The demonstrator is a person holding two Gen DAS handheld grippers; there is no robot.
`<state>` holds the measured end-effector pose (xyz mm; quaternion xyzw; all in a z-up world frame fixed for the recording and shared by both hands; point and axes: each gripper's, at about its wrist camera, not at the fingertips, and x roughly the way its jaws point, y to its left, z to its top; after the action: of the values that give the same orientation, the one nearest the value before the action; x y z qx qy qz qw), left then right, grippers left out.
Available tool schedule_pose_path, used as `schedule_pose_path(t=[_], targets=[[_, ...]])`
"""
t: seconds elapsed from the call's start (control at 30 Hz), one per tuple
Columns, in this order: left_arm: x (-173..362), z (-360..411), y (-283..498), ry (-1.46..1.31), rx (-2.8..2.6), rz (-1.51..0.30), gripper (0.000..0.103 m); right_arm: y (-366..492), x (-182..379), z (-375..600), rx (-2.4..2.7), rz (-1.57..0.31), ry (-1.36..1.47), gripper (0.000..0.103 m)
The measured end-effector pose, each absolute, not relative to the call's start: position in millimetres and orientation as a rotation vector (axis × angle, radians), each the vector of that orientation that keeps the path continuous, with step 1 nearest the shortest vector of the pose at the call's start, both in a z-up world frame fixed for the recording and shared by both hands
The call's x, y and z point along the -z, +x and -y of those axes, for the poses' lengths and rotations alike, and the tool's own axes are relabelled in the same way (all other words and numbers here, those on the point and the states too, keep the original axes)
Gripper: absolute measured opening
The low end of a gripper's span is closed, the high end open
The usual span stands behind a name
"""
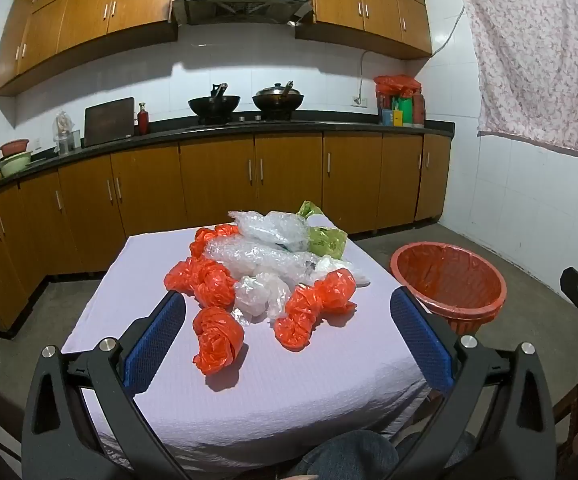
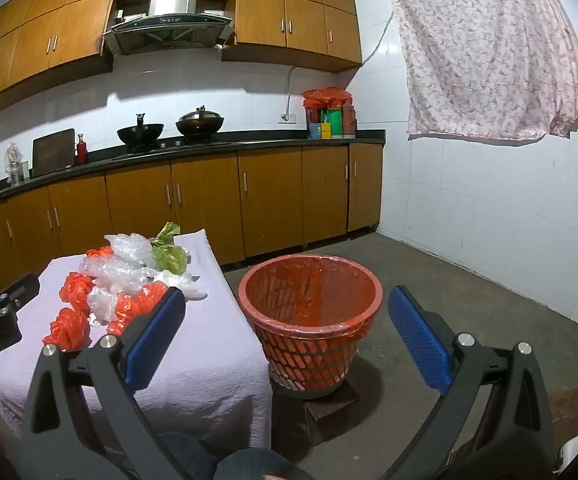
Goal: Collect trash
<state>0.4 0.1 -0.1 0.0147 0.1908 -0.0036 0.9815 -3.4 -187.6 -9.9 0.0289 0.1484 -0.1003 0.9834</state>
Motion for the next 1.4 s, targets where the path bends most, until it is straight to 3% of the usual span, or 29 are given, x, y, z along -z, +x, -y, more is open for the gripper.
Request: schedule_pose_path(t=[1.4], targets=[[5.3, 0.6, 0.4, 0.027, 0.004, -0.393, 0.101, 0.3, 12.4, 183.7, 0.201, -0.309, 0.054, 0.099]])
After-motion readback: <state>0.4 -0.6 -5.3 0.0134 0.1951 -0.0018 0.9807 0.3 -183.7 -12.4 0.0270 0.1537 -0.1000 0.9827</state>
